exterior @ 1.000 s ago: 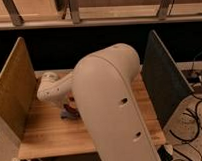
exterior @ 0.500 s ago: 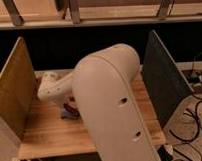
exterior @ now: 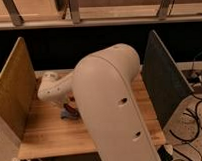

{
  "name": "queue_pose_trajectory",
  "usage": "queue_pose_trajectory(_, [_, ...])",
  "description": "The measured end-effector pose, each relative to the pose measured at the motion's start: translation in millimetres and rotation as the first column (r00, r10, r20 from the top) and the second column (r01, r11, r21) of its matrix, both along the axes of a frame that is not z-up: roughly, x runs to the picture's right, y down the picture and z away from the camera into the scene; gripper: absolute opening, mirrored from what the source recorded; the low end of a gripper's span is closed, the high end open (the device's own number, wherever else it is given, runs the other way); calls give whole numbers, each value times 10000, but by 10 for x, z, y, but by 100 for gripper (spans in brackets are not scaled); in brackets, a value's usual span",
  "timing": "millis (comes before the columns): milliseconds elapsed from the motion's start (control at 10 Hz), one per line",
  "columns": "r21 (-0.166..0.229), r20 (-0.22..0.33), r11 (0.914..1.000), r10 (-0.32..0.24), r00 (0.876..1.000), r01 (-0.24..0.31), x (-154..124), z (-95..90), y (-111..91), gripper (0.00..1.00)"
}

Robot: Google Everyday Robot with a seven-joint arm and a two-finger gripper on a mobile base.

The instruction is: Place the pepper on the white sponge

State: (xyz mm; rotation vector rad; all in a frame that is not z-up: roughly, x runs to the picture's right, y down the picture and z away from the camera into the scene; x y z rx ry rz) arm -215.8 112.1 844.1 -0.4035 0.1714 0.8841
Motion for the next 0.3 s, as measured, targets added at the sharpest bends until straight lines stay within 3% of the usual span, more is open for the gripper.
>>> queue_pose_trajectory(300, [0,0,10000,2,10000,-2,0,0,-1,80])
